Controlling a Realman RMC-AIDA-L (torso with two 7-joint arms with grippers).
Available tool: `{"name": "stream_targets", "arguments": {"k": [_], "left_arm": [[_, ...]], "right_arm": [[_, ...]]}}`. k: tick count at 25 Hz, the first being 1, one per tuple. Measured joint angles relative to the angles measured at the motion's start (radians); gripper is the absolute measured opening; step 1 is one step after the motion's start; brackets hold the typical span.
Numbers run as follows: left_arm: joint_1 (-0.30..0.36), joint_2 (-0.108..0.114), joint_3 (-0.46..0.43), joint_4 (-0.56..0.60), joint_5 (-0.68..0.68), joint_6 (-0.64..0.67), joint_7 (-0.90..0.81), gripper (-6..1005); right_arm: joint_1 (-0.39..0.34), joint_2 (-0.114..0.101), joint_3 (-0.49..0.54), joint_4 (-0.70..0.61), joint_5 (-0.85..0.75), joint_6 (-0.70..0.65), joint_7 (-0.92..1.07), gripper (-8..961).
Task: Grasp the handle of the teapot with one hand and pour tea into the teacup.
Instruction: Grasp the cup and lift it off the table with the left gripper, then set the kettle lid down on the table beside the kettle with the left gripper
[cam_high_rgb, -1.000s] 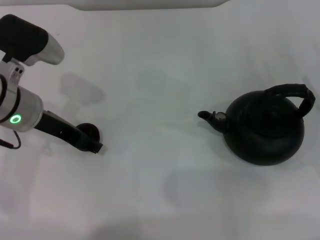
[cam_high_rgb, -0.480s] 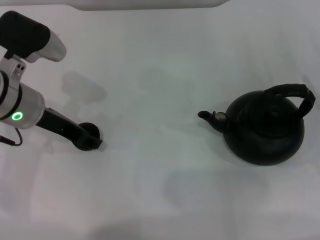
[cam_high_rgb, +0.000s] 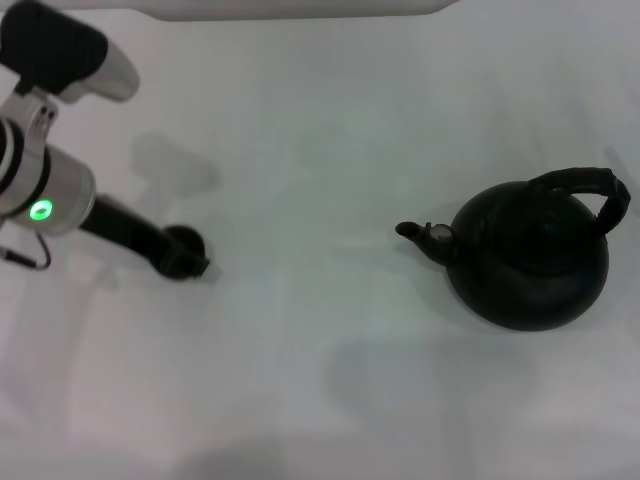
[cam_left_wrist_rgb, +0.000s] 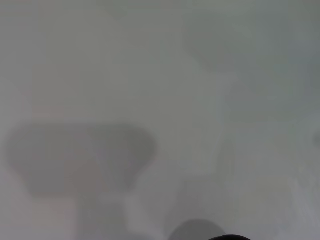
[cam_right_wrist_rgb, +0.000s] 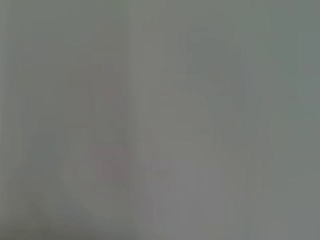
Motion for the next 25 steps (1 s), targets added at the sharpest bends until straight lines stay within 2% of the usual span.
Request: {"name": "stream_targets", "arguments": {"k": [5, 10, 14, 15, 16, 25], "left_arm": [[-0.070, 0.001, -0.008, -0.036, -0.003, 0.038, 0.019, 704], [-0.194, -0.002, 0.004, -0.147, -0.030, 0.059, 0.037, 705], [-0.270, -0.002, 0.040, -0.216, -0.089, 0.062, 0.057, 705], [-0.270, -0.002, 0.040, -0.216, -0.089, 0.062, 0.057, 705], [-0.309, -0.003, 0.068, -0.256, -0.108, 0.066, 0.060, 705], [-0.391, -0.007, 0.136, -0.391, -0.170, 0.109, 0.052, 704]], "right_arm": [[0.012, 0.000, 0.000, 0.005, 0.000, 0.002, -0.018, 783], [0.021, 0.002, -0.004, 0.005, 0.000, 0.003, -0.022, 782], [0.023, 0.003, -0.004, 0.005, 0.000, 0.002, -0.022, 782], [0.023, 0.003, -0.003, 0.005, 0.000, 0.002, -0.022, 782], [0.023, 0.003, -0.003, 0.005, 0.000, 0.002, -0.022, 782], [0.024, 0.003, -0.003, 0.005, 0.000, 0.002, -0.022, 780]]}}
